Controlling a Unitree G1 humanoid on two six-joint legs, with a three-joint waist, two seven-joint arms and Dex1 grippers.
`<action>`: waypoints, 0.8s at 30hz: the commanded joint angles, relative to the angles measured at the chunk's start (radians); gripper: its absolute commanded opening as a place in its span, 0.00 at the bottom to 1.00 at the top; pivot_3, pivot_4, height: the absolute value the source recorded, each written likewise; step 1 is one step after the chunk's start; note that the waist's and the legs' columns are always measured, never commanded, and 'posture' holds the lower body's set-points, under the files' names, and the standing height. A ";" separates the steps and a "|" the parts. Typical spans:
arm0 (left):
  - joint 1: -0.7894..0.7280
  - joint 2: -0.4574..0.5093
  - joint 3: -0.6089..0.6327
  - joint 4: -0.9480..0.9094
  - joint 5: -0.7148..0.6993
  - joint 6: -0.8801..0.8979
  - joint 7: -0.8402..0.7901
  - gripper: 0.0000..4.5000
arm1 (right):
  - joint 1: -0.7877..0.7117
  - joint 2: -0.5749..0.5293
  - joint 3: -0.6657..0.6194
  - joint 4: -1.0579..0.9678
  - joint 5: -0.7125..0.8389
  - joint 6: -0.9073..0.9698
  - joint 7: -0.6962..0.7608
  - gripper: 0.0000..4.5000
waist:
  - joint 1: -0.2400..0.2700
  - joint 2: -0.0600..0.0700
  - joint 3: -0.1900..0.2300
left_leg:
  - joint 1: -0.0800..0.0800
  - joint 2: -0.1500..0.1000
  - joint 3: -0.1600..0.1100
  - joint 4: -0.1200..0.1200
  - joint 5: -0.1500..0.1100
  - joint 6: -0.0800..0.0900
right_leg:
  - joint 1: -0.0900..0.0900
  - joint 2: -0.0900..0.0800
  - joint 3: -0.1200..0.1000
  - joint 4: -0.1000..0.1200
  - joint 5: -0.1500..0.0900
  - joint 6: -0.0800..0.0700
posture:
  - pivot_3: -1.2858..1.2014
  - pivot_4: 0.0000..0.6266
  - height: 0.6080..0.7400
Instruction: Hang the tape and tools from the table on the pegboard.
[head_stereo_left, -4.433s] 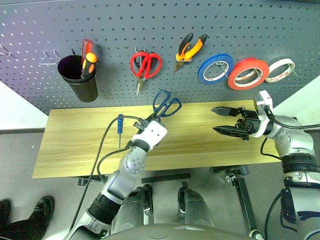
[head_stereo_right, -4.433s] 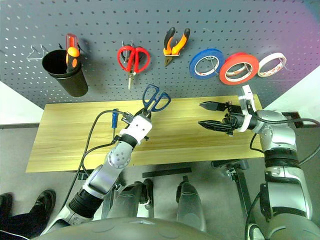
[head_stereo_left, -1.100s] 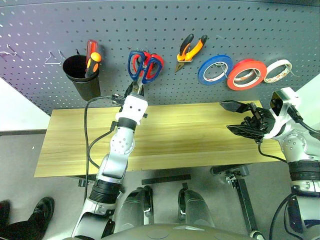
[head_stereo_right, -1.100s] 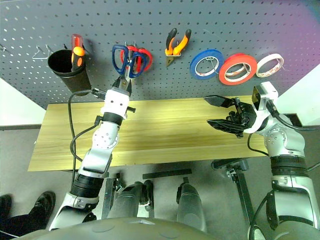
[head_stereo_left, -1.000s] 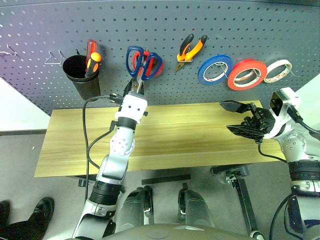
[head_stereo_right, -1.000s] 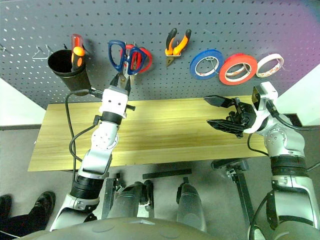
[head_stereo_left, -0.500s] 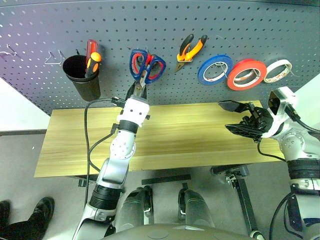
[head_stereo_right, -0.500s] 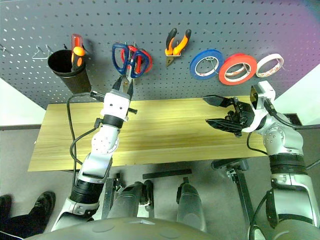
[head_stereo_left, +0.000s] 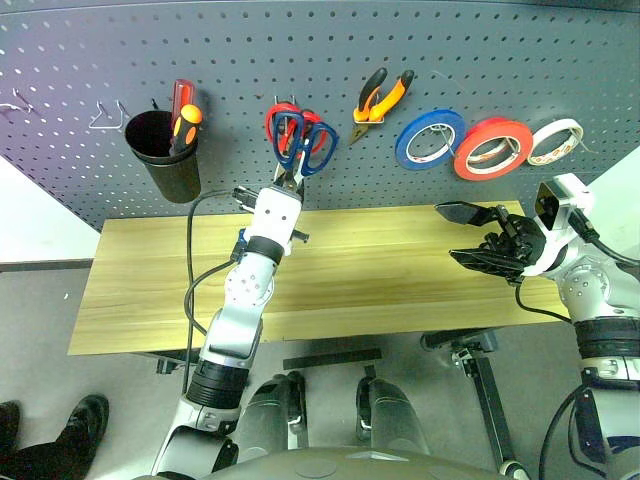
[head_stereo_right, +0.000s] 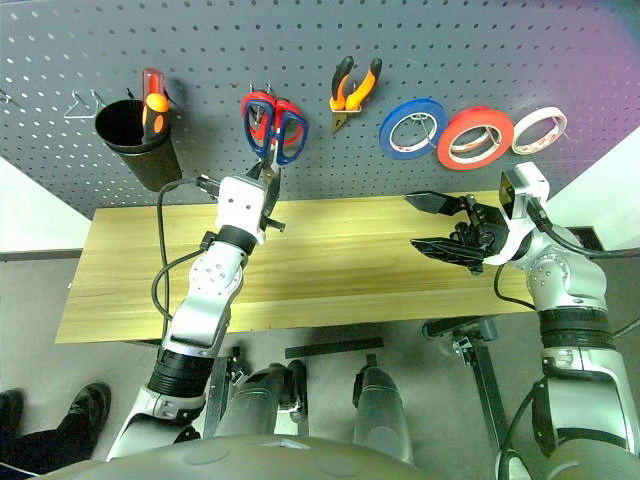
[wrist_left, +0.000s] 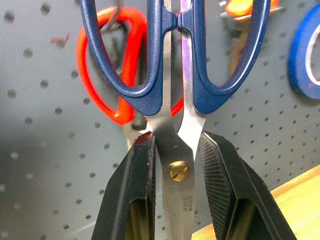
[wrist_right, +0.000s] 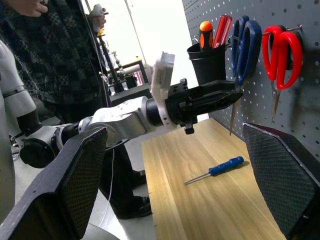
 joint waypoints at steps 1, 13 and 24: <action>-0.023 -0.017 0.014 -0.017 -0.055 0.041 -0.027 0.22 | -0.005 -0.024 -0.020 -0.018 0.009 0.001 0.007 1.00 | 0.000 0.000 0.000 | 0.000 0.000 0.000 0.000 0.000 0.000 | 0.000 0.000 0.000 0.000 0.000 0.000 | 0.42 0.34 1.00; -0.136 -0.034 0.050 0.177 -0.078 0.006 0.017 0.65 | -0.012 -0.016 -0.020 -0.016 0.001 0.010 0.007 1.00 | 0.000 0.000 0.000 | 0.000 0.000 0.000 0.000 0.000 0.001 | 0.000 0.000 0.000 0.000 0.001 0.001 | 0.42 0.34 1.00; -0.046 0.009 0.026 0.097 -0.070 0.006 -0.020 0.99 | -0.017 -0.017 -0.020 -0.004 -0.003 0.004 0.007 1.00 | 0.000 0.000 0.000 | 0.000 0.000 0.001 0.000 -0.001 -0.002 | 0.000 0.000 0.000 -0.001 0.001 0.001 | 0.42 0.34 1.00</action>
